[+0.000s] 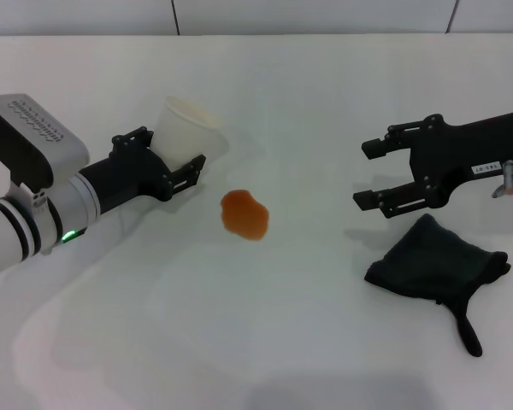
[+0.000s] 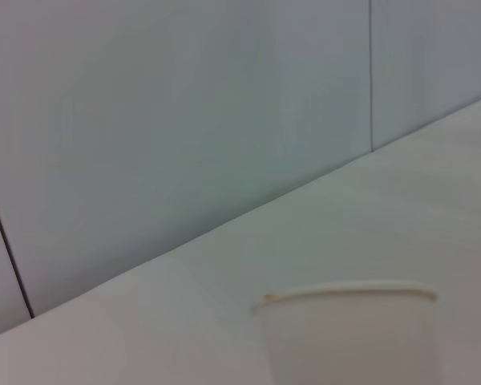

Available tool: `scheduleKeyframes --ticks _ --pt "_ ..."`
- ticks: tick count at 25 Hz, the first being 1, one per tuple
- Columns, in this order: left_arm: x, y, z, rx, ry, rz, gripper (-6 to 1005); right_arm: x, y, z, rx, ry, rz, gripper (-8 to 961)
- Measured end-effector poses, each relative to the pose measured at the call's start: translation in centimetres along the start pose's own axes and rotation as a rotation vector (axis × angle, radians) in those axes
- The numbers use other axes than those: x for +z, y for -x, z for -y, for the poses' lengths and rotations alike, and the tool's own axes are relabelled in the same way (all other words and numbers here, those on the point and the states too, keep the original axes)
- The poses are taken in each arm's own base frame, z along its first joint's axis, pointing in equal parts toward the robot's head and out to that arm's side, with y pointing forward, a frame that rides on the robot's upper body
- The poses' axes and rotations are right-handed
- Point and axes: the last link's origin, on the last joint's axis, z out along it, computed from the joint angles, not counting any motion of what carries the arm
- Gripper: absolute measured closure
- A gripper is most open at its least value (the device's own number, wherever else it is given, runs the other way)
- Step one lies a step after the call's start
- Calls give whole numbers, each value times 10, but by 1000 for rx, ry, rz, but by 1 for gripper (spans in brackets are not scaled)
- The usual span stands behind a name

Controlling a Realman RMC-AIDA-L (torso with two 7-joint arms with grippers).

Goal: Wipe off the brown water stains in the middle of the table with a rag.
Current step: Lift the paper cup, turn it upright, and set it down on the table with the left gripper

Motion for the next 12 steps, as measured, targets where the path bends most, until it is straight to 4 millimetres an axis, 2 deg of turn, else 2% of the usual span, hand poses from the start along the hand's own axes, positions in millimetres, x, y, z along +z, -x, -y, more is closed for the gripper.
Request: scheduleKeyframes --ticks 12 --pt "-2 6 -7 20 14 1 308 -1 -2 2 -1 -10 -2 174"
